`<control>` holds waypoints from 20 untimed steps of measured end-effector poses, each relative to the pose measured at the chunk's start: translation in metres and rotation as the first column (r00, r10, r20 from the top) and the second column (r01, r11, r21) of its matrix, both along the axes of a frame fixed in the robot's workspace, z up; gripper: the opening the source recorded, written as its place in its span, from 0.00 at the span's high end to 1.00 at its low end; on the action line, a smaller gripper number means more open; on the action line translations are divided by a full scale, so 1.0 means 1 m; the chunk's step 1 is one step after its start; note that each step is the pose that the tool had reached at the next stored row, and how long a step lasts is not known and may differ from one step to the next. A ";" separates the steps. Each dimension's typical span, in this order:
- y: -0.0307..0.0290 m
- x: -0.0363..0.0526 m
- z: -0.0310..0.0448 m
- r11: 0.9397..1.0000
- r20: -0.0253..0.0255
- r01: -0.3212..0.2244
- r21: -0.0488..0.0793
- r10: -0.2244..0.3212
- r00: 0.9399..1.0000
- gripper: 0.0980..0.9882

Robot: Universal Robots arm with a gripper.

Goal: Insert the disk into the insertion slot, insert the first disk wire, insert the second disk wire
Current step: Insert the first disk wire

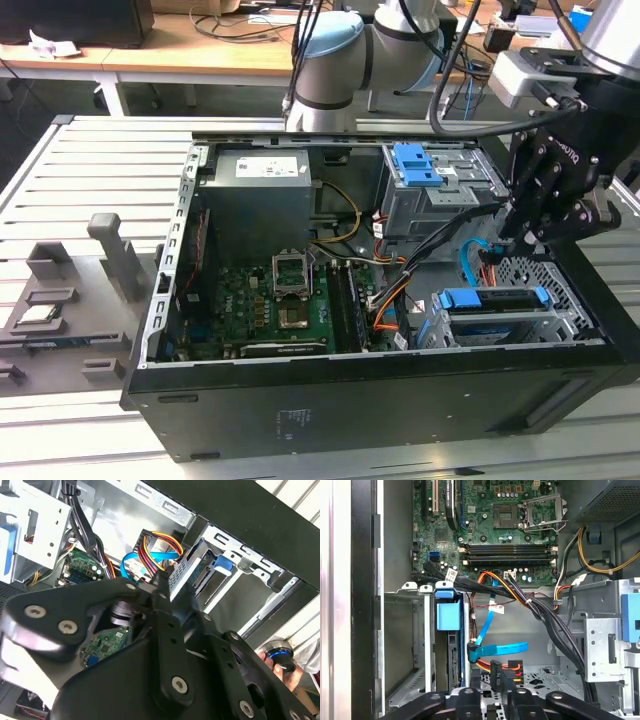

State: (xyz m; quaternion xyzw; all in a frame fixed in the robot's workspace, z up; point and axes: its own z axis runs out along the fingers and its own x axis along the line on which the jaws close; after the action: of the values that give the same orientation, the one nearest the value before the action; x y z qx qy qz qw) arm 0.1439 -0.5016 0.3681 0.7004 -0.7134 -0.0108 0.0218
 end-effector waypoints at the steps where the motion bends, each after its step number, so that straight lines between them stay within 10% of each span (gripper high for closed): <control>1: 0.0000 0.0000 -0.0001 1.000 0.000 0.000 0.000 0.000 1.000 0.78; 16: 0.0018 -0.0001 -0.0134 1.000 0.000 0.000 -0.009 0.000 1.000 0.70; 20: 0.0017 -0.0001 -0.0134 1.000 0.000 0.000 -0.010 0.000 1.000 0.86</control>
State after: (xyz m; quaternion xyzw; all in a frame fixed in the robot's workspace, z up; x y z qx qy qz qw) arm 0.1438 -0.4998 0.3547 0.7002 -0.7134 -0.0074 0.0251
